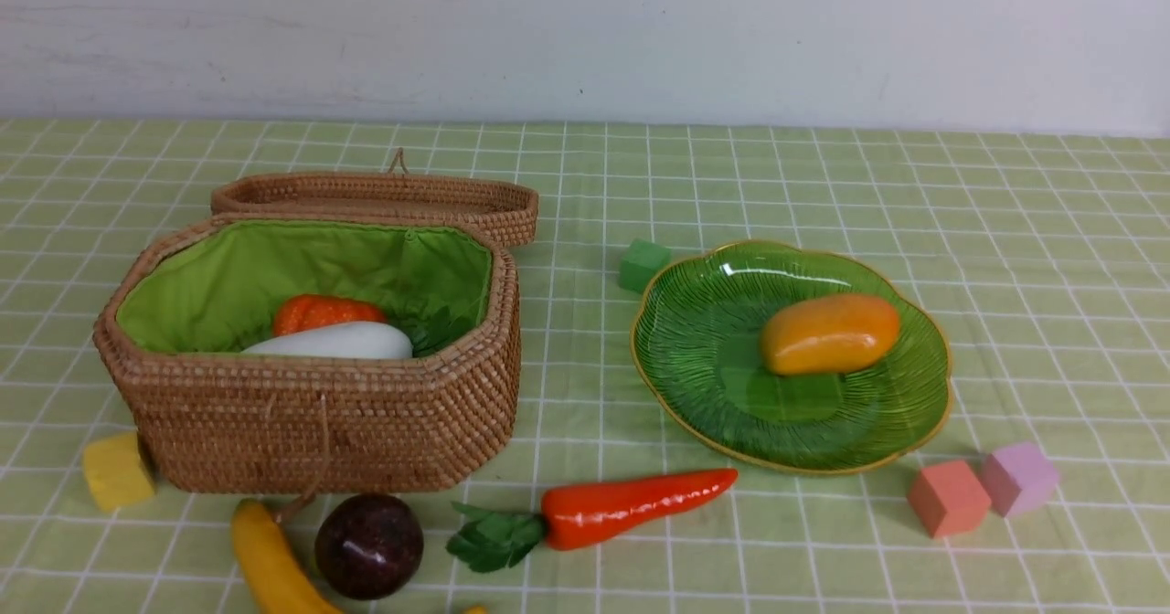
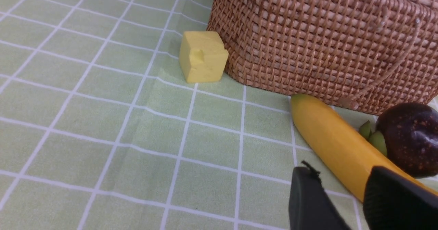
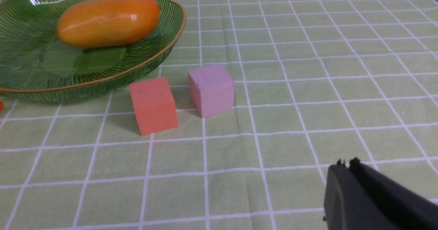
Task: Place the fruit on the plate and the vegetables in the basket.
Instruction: Use the left arm to grab a banana and put it into the right plate
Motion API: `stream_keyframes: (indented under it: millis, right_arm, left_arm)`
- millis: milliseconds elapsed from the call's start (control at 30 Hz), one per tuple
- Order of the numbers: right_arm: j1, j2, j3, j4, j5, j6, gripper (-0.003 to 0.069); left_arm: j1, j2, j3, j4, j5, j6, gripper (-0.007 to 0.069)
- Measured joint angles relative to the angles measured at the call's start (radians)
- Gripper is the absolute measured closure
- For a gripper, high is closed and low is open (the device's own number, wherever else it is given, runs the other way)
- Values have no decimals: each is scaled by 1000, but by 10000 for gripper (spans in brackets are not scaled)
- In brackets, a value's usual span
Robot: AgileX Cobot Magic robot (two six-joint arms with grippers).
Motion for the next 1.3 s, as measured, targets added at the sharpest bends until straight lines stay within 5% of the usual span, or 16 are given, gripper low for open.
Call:
stream_keyframes:
  millis: [1300]
  right_arm:
    - [0, 0, 1, -1, -3, 0, 615]
  left_arm:
    - [0, 0, 0, 0, 1, 0, 386]
